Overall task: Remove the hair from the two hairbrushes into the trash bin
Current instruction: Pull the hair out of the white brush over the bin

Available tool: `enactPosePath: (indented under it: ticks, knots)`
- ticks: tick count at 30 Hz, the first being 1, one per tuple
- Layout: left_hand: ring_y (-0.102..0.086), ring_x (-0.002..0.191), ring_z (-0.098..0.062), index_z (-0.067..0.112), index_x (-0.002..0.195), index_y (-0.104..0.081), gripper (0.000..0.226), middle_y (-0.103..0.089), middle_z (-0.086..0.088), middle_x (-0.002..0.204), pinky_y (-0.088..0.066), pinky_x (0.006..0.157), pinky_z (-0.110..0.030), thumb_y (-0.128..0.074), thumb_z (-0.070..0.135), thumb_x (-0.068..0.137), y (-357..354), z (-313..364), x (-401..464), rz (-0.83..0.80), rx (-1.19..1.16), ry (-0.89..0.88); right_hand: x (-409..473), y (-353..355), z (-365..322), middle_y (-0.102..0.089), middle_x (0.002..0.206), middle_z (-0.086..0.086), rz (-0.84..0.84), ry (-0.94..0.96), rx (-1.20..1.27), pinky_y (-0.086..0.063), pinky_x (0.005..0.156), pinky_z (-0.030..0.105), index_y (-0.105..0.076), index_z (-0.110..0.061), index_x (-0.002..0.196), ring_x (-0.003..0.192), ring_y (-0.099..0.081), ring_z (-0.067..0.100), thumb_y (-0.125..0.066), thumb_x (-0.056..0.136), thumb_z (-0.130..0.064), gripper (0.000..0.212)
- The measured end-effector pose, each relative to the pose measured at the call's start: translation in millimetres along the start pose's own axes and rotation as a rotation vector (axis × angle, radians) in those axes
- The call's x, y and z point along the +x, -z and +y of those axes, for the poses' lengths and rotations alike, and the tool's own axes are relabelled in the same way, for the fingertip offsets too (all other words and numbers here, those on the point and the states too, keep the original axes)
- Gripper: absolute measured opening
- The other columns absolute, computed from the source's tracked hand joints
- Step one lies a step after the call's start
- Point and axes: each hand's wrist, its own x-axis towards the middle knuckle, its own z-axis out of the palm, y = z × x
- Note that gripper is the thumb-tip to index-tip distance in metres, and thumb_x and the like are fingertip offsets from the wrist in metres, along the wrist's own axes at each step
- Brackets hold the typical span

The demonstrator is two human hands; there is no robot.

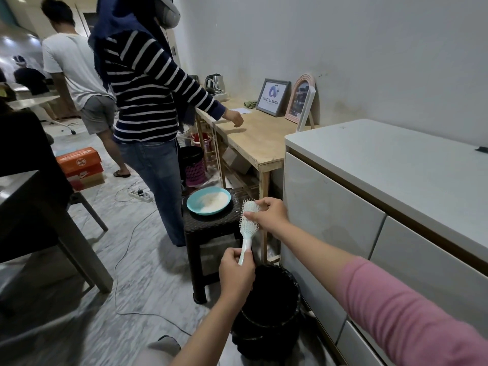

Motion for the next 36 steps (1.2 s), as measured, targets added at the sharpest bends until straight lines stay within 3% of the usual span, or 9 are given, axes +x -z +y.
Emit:
enactPosePath:
  ticks: [6, 12, 17, 21, 27, 30, 36]
  knots:
    - [-0.051, 0.051, -0.014, 0.016, 0.076, -0.056, 0.018, -0.058, 0.000, 0.061, -0.040, 0.048, -0.028, -0.058, 0.026, 0.091, 5.9, -1.5, 2.0, 0.008, 0.094, -0.076, 3.1, 0.4, -7.9, -0.062, 0.099, 0.001, 0.028, 0.007, -0.070, -0.041, 0.077, 0.024, -0.066, -0.012, 0.090, 0.093, -0.054, 0.013, -0.083, 0.073, -0.024, 0.027]
    - [-0.050, 0.051, -0.008, 0.016, 0.081, -0.058, 0.016, -0.059, 0.002, 0.063, -0.037, 0.046, -0.017, -0.059, 0.027, 0.092, 9.9, -5.0, 0.0, -0.023, 0.189, -0.134, 10.8, 4.6, -5.2, -0.070, 0.091, 0.007, 0.060, 0.025, -0.241, -0.043, 0.075, 0.025, -0.063, -0.014, 0.066, 0.097, -0.065, 0.021, -0.079, 0.078, -0.023, 0.022]
    - [-0.049, 0.051, -0.010, 0.014, 0.082, -0.058, 0.015, -0.058, 0.001, 0.064, -0.039, 0.048, -0.024, -0.059, 0.025, 0.092, 7.6, -5.1, -5.7, -0.048, 0.165, -0.121, 13.7, 11.7, -9.6, -0.072, 0.087, 0.013, 0.013, 0.101, -0.438, -0.044, 0.070, 0.026, -0.070, -0.004, 0.074, 0.088, -0.068, 0.024, -0.075, 0.081, -0.020, 0.018]
    - [-0.049, 0.050, -0.006, 0.011, 0.087, -0.060, 0.015, -0.057, 0.005, 0.064, -0.035, 0.042, -0.013, -0.057, 0.024, 0.093, 9.6, -2.4, -8.9, -0.045, 0.246, -0.163, 16.6, 17.5, -15.4, -0.072, 0.088, 0.017, -0.045, 0.177, -0.607, -0.043, 0.069, 0.026, -0.072, 0.002, 0.080, 0.088, -0.068, 0.028, -0.072, 0.083, -0.019, 0.021]
    - [-0.050, 0.056, -0.005, 0.011, 0.086, -0.058, 0.015, -0.057, 0.007, 0.072, -0.039, 0.044, -0.010, -0.057, 0.025, 0.093, 22.9, -5.3, -5.2, -0.073, 0.382, -0.183, 20.3, 23.9, -20.2, -0.068, 0.099, 0.019, -0.324, 0.431, -1.026, -0.052, 0.074, 0.034, -0.067, 0.003, 0.094, 0.094, -0.066, 0.033, -0.055, 0.089, -0.002, 0.013]
    - [-0.050, 0.059, -0.005, 0.012, 0.084, -0.057, 0.017, -0.058, 0.005, 0.074, -0.034, 0.045, -0.013, -0.057, 0.027, 0.092, 25.0, -5.8, -0.1, -0.086, 0.417, -0.144, 20.7, 25.5, -18.0, -0.065, 0.108, 0.016, -0.406, 0.531, -1.203, -0.057, 0.083, 0.039, -0.065, -0.001, 0.105, 0.099, -0.065, 0.031, -0.053, 0.088, 0.004, 0.022]
    - [-0.050, 0.057, -0.006, 0.011, 0.079, -0.056, 0.021, -0.058, 0.003, 0.071, -0.034, 0.045, -0.018, -0.058, 0.029, 0.089, 18.8, 2.1, 8.1, -0.079, 0.400, -0.079, 17.5, 21.7, -8.4, -0.061, 0.113, 0.015, -0.319, 0.593, -1.316, -0.058, 0.081, 0.040, -0.062, -0.001, 0.113, 0.098, -0.066, 0.032, -0.054, 0.088, 0.004, 0.027]
